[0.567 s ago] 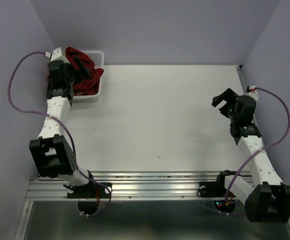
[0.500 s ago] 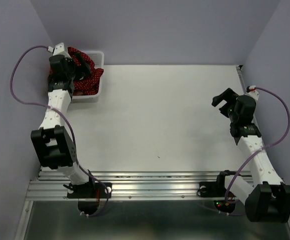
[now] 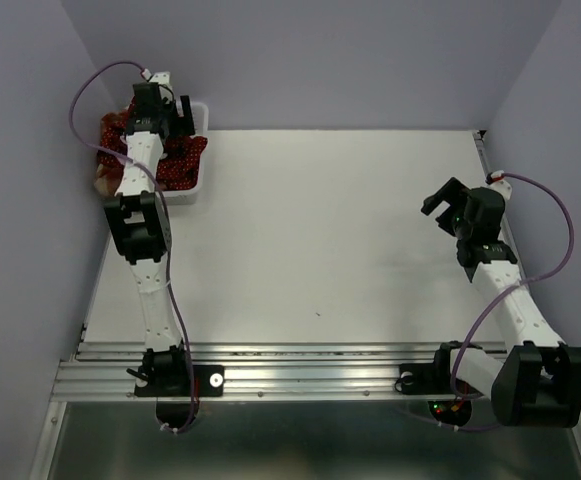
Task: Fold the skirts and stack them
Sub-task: Grab the skirt from the pile
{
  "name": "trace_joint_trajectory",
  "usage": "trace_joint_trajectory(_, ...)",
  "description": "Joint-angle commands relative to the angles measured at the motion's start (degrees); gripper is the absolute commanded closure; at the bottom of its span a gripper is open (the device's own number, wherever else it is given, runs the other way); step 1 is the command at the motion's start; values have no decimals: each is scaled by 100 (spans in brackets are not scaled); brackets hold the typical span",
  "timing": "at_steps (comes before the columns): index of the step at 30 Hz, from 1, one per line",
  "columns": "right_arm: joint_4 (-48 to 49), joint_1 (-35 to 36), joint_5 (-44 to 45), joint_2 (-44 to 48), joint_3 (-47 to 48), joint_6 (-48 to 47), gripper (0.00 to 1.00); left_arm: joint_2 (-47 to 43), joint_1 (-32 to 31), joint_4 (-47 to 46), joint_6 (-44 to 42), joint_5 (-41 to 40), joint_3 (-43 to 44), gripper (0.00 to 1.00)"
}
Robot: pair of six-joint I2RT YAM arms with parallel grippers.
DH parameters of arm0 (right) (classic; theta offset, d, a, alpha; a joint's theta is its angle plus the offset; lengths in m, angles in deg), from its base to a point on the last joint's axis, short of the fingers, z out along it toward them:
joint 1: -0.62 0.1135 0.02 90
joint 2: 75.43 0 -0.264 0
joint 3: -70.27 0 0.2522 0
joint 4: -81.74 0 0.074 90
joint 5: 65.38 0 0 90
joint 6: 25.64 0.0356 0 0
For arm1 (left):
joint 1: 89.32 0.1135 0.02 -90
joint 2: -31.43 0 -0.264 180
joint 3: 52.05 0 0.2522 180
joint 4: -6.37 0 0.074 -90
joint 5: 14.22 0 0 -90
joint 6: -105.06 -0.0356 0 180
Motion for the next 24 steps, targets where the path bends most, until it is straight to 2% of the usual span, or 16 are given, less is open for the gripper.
trace_joint_trajectory(1, 73, 4, 294, -95, 219, -108, 0, 69, -136, 486, -482, -442, 469, 1)
trace_joint_trajectory(6, 65, 4, 409, -209, 280, -108, 0, 87, -145, 195, -500, -785, 90, 1)
trace_joint_trajectory(7, 56, 4, 409, -236, 298, -108, 0, 104, -171, 196, -526, -977, 90, 5)
trace_joint_trajectory(8, 64, 4, 409, -288, 350, -108, 0, 157, -189, 213, -535, -1057, 99, 15)
trace_joint_trajectory(9, 65, 4, 400, -306, 368, -108, 0, 166, -207, 239, -518, -1162, 151, 64)
trace_joint_trajectory(10, 56, 4, 391, -332, 386, -108, 0, 192, -242, 274, -492, -1363, 204, 93)
trace_joint_trajectory(11, 56, 4, 382, -376, 412, -117, 0, 158, -251, 370, -378, -1426, 274, 100)
trace_joint_trajectory(14, 65, 4, 347, -438, 500, -134, 0, -140, -268, 240, -272, -1514, 240, 100)
trace_joint_trajectory(17, 73, 4, 233, -438, 518, -117, 0, -939, -268, -260, 35, -1524, -173, 100)
trace_joint_trajectory(18, 73, 4, 207, -421, 509, -108, 0, -1463, -268, -653, 53, -1437, -339, 100)
trace_joint_trajectory(21, 126, 4, 171, -315, 430, -47, 0, -2571, -277, -1636, 457, -778, -1313, 100)
trace_joint_trajectory(22, 152, 4, 171, -219, 395, -47, 0, -2828, -277, -1833, 640, -376, -1482, 100)
trace_joint_trajectory(24, 231, 4, 189, -87, 281, 32, 0, -3427, -303, -2448, 913, -101, -1763, 100)
